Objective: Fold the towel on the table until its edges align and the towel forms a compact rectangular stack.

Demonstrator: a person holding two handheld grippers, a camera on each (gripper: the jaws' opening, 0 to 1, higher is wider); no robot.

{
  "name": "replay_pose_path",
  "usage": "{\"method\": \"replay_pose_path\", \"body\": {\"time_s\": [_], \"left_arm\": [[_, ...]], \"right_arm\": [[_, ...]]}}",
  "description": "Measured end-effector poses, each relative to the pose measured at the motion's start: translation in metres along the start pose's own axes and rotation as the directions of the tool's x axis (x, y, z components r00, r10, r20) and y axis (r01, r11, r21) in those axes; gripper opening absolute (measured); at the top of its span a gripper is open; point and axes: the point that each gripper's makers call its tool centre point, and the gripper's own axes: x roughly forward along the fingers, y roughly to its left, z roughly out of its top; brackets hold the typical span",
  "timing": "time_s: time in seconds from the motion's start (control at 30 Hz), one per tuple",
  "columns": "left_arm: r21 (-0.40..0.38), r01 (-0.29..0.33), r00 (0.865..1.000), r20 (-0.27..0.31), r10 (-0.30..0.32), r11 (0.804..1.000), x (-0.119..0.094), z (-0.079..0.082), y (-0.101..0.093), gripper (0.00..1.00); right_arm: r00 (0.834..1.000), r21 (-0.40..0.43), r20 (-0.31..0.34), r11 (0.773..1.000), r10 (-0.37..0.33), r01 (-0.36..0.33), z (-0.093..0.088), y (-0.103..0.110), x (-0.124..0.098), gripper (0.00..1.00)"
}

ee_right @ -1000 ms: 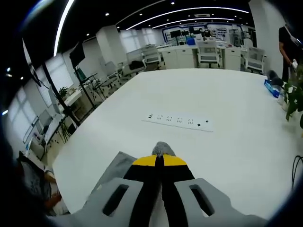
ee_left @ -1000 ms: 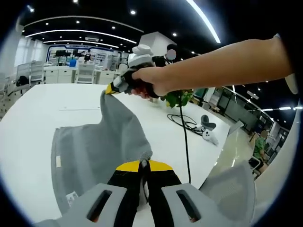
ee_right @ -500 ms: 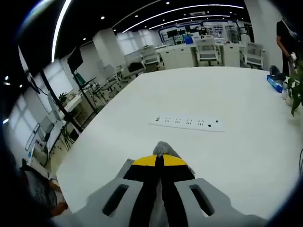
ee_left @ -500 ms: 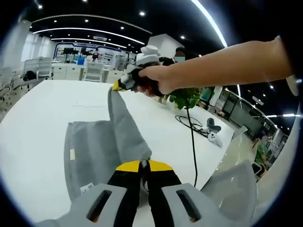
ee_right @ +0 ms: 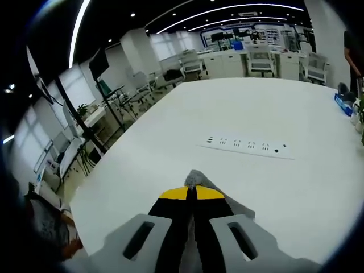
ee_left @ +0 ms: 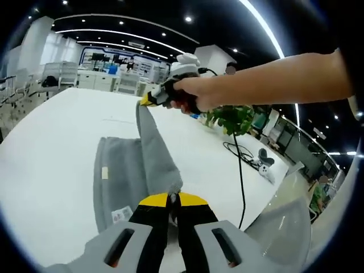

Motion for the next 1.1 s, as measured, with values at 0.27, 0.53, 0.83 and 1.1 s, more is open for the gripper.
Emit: {"method": "replay_pose_path", "body": {"time_s": [0.27, 0.53, 0.83, 1.1], "left_arm": [[-0.017, -0.034, 0.999, -0.016, 0.034, 0.999, -0.007, -0.012, 0.016, 0.04], [0.012, -0.064, 0.995, -0.07, 0.065, 0.998, -0.007, -0.027, 0.03, 0.04], [-0.029, -0.08, 0.991, -0.112, 0.076, 0.996, -0.012, -0.041, 0.042, 0.04], [-0.064, -0.128, 0.984, -0.13, 0.119, 0.99, -0.015, -0.053, 0.06, 0.04]], "right_arm": [[1.0, -0.022, -0.022, 1.0, 0.012, -0.013, -0.01, 0.015, 0.015, 0.0], [0.999, -0.044, -0.042, 0.999, 0.009, -0.011, -0.02, 0.023, 0.029, 0.0], [0.998, -0.056, -0.061, 0.998, 0.016, -0.019, -0.033, 0.036, 0.047, 0.0], [0.997, -0.033, -0.076, 0.999, 0.012, -0.014, -0.041, 0.039, 0.063, 0.0]]}}
